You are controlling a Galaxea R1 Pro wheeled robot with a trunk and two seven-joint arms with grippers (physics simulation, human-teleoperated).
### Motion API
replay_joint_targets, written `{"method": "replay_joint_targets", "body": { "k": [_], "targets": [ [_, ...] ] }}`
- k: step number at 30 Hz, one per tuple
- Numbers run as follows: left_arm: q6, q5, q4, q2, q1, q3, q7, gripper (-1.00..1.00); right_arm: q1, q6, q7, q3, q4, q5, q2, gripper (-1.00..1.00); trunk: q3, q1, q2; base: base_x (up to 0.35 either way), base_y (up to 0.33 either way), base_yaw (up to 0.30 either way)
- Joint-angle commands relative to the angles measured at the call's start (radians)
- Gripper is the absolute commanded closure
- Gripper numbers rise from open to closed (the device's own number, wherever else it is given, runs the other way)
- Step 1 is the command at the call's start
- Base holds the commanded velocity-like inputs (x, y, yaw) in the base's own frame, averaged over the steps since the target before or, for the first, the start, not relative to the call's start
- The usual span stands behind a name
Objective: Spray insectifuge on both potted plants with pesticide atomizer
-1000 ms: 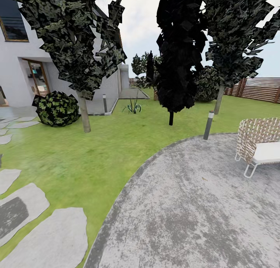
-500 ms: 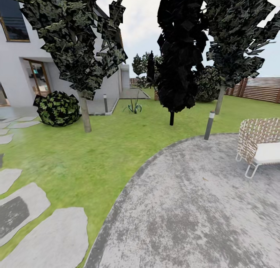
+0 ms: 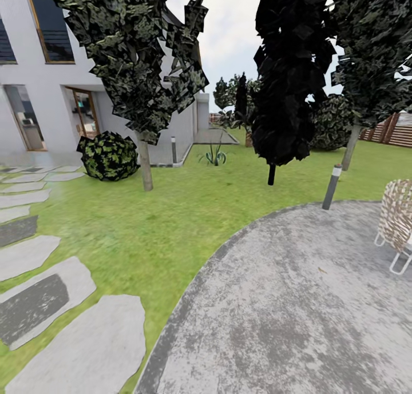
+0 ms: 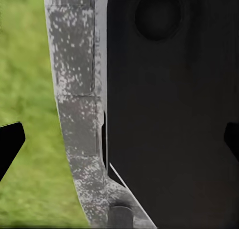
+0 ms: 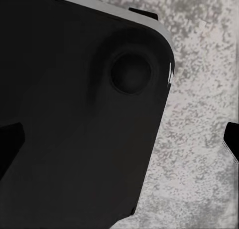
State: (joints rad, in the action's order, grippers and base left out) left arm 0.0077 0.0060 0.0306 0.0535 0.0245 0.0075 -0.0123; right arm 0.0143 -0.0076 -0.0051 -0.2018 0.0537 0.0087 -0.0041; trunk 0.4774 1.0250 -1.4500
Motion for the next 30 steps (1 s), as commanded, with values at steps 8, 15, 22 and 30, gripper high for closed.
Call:
{"method": "replay_joint_targets", "body": {
  "k": [8,15,22,30],
  "targets": [
    [0.0,0.0,0.0,-0.001,0.0,0.0,0.0,-1.0,0.011,0.001,-0.037,0.001,0.006,-0.001,0.0,-1.0,0.005,0.0,0.0,0.0,0.0,0.244],
    [0.0,0.0,0.0,-0.001,0.0,0.003,0.0,-1.0,0.016,0.0,-0.046,0.001,0.011,-0.001,0.0,-1.0,0.005,0.0,0.0,0.0,0.0,0.265],
    [-0.001,0.002,0.004,-0.003,0.0,0.003,0.0,-1.0,0.02,0.006,-0.055,0.001,0.061,-0.002,-0.002,-1.0,0.005,0.0,0.0,0.0,0.0,0.268],
    [0.008,0.117,0.145,-0.006,0.0,0.04,-0.011,-1.0,0.022,0.105,-0.116,0.005,0.347,-0.007,-0.001,-1.0,0.005,0.0,0.0,0.0,0.0,0.271]
  ]
}}
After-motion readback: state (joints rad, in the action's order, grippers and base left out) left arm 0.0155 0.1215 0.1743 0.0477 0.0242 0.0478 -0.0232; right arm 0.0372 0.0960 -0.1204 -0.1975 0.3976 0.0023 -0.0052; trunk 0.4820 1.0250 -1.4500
